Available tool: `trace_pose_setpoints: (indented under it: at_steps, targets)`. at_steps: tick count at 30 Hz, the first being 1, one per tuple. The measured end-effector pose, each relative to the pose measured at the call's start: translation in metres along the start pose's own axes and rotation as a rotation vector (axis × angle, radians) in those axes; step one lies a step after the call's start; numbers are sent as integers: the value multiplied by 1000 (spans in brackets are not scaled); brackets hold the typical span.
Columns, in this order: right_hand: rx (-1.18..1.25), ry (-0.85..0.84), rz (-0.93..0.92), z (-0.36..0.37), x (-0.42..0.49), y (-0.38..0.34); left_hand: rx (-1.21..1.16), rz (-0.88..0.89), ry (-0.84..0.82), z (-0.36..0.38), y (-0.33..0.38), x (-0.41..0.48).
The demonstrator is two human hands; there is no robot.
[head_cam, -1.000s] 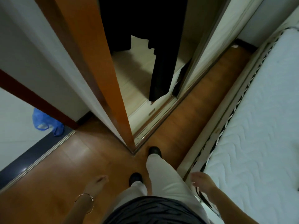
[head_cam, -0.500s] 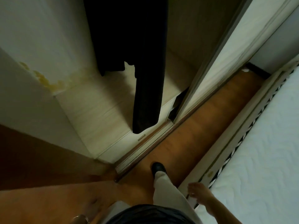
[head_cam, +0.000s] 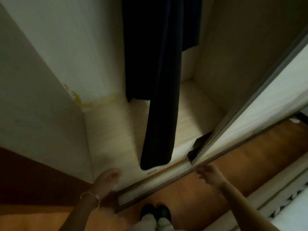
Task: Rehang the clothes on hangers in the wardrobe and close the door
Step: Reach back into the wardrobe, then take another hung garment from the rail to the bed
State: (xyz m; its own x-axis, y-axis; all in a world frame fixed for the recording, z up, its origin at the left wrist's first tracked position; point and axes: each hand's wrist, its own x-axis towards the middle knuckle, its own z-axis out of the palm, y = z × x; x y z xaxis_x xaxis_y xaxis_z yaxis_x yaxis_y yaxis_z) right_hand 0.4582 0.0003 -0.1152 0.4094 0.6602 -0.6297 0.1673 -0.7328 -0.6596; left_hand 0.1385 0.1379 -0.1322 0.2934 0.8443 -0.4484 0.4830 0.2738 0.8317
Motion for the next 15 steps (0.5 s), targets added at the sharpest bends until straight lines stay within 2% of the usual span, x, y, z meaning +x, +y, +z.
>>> trace_pose_setpoints:
  at_steps: [2, 8, 12, 15]
  targets:
    - [13, 48, -169, -26, 11, -58, 24, 113, 53, -13, 66, 16]
    - [213, 189, -730, -113, -11, -258, -97, 667, 105, -63, 286, 33]
    - [310, 326, -1008, -162, -44, -362, -165, 869, 197, -74, 397, 17]
    - [324, 340, -1173, -192, -66, -423, -170, 981, 306, -76, 465, 6]
